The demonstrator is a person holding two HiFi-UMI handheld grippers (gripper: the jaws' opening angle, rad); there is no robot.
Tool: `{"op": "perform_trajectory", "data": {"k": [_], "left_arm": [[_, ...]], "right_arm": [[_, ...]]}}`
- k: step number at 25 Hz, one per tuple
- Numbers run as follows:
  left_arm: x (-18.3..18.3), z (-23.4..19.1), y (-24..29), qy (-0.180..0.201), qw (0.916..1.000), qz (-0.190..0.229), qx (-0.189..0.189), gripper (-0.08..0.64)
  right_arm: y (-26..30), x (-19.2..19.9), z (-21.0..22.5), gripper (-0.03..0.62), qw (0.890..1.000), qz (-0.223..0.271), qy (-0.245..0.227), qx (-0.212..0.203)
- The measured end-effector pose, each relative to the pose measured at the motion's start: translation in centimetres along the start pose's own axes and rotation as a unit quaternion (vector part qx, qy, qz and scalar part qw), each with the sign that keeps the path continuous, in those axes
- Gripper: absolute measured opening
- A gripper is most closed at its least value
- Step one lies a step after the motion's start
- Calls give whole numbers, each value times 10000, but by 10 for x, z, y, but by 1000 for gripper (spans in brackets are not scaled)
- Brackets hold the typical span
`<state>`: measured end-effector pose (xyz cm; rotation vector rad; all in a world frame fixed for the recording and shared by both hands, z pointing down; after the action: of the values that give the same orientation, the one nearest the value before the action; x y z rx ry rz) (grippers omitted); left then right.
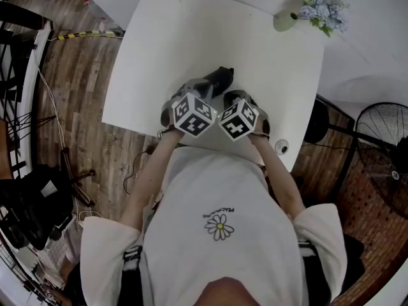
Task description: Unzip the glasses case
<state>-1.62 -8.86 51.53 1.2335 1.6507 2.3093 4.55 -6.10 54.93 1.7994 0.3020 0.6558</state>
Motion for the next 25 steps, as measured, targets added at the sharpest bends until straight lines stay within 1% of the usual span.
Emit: {"op": "perform_trajectory", "data": {"k": [2, 4, 6, 7, 9, 12, 15, 17, 18, 20, 22, 25], "left_arm": [[-1, 1, 1, -49, 9999, -98, 77, 11], [-2, 1, 2, 7, 9998, -155, 93, 11], [-2, -1, 2, 41, 9998, -130, 116, 11], [-2, -2, 2, 16, 9998, -112, 150, 11], [-1, -2, 1, 21, 9997, -129, 217, 11], [-2, 1, 1, 187, 9994, -124, 248, 11], [-2, -2, 1, 258, 9987, -178, 392, 11], [-4, -3, -1, 411, 9978, -274, 435, 11], [-5, -5, -3, 453, 9978, -297, 384, 12], [-6, -5, -9, 329, 9988, -251, 249, 12], [-5, 2, -12, 156, 9995, -208, 204, 12], [6, 17, -9, 214, 9992, -301, 175, 12]], "right_arm": [[2, 2, 3, 6, 9998, -21, 43, 184], [2, 7, 15, 6, 9988, -6, 317, 378], [0, 8, 31, 6, 9976, 13, 610, 320], [1, 8, 36, 6, 9977, 6, 615, 286], [6, 8, 44, 6, 9977, -59, 539, 406], [14, -1, 71, 6, 9964, -14, 706, 463], [18, -17, 81, 6, 9984, 22, 307, 472], [15, -14, 77, 6, 9992, 37, 178, 364], [11, -9, 73, 6, 9994, 37, 171, 282], [2, 5, 57, 6, 9999, 1, 117, 88], [-6, 23, 32, 6, 9999, -44, -56, -156], [-16, 43, -4, 6, 9987, -42, -295, -405]]}}
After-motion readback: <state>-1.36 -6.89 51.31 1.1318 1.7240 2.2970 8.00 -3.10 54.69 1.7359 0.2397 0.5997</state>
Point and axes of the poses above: the fingertips, and each gripper's own axes: y forward along the fingers, z to its right, x out of its underside, the point moved 3 cm from there along -y, backward along the fingers, and after that the axes turned 9 degrees about -z, right-handed, at the moved point
